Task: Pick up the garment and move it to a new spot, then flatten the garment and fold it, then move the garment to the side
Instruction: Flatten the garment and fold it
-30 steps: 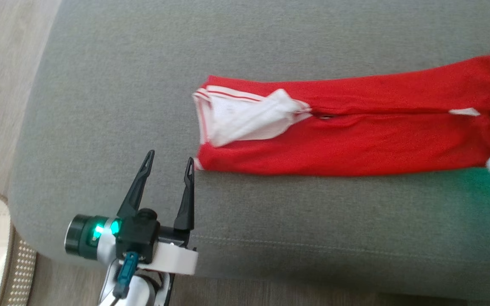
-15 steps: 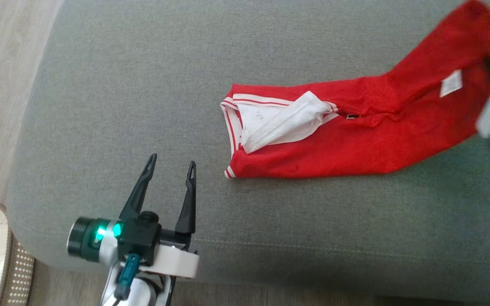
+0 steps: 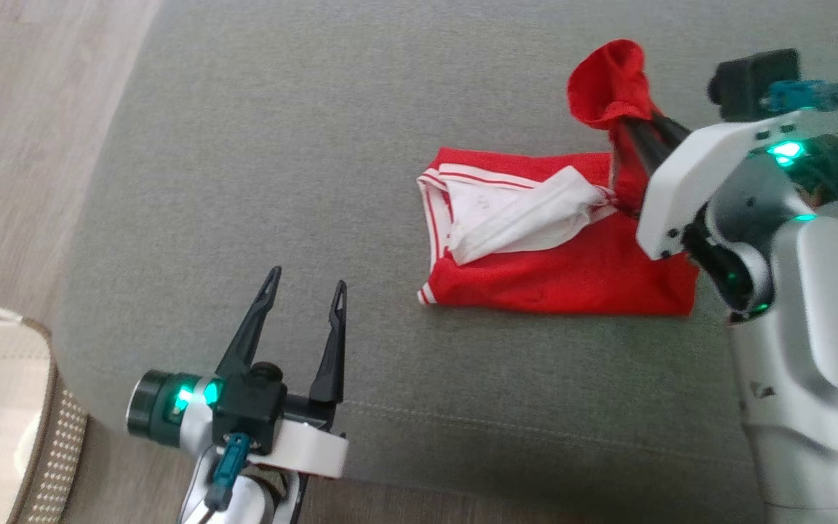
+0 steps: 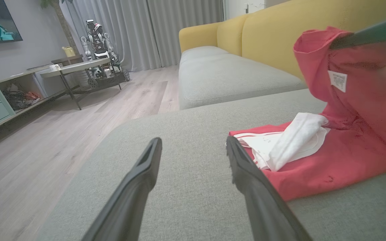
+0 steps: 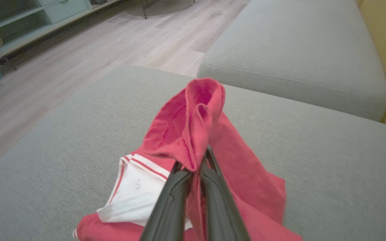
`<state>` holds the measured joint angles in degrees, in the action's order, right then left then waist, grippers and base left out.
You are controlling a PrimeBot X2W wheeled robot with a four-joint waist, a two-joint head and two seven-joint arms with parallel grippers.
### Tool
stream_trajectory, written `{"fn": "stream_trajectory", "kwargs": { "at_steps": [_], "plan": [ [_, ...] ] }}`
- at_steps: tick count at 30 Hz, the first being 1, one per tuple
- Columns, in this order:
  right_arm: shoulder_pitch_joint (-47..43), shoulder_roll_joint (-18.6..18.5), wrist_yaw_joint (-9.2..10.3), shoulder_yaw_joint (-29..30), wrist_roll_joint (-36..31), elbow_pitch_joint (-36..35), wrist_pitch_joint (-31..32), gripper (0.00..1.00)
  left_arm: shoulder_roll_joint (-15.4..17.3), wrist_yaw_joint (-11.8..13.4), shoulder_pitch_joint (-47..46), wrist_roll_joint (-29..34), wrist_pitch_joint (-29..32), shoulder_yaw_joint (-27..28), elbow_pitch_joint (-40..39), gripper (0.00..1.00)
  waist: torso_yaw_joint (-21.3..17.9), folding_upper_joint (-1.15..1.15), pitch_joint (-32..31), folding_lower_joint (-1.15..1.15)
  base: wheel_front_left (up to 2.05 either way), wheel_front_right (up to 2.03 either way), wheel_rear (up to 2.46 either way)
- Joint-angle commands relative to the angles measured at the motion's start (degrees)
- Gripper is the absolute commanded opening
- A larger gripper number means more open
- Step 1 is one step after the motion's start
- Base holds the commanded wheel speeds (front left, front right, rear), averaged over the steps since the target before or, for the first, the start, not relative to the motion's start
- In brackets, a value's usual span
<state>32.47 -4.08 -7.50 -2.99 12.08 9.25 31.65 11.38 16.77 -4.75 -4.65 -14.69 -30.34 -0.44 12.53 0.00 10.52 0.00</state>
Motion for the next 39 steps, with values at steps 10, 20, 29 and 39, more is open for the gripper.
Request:
{"fn": "stream_trajectory", "kwargs": {
  "at_steps": [10,20,29,39],
  "plan": [
    [5.5,1.2,0.01,-8.3,4.7,6.1,-4.6,0.0,-1.9,-1.2,-1.7,0.8,-0.3,2.3,-0.9,1.0,3.8,0.0,0.4,0.0,0.0,0.0,0.0],
    [9.3,1.2,0.01,-11.7,7.3,20.1,-10.2,0.0,-3.4,-2.7,-2.8,1.5,-0.3,1.8,0.0,1.0,7.0,0.0,1.2,0.0,0.0,0.0,0.0],
    [12.2,1.2,0.01,-17.7,12.4,27.3,-14.3,0.16,-4.1,-3.2,-3.2,1.9,-0.3,2.1,0.4,1.0,7.8,0.0,2.2,0.0,0.0,0.0,0.0],
    [16.2,1.2,0.01,-19.1,28.0,25.9,-20.3,1.0,-3.7,-3.0,-2.9,2.9,-0.3,3.1,-0.5,1.0,4.3,0.0,1.3,0.0,0.0,0.0,0.0]
  ]
}}
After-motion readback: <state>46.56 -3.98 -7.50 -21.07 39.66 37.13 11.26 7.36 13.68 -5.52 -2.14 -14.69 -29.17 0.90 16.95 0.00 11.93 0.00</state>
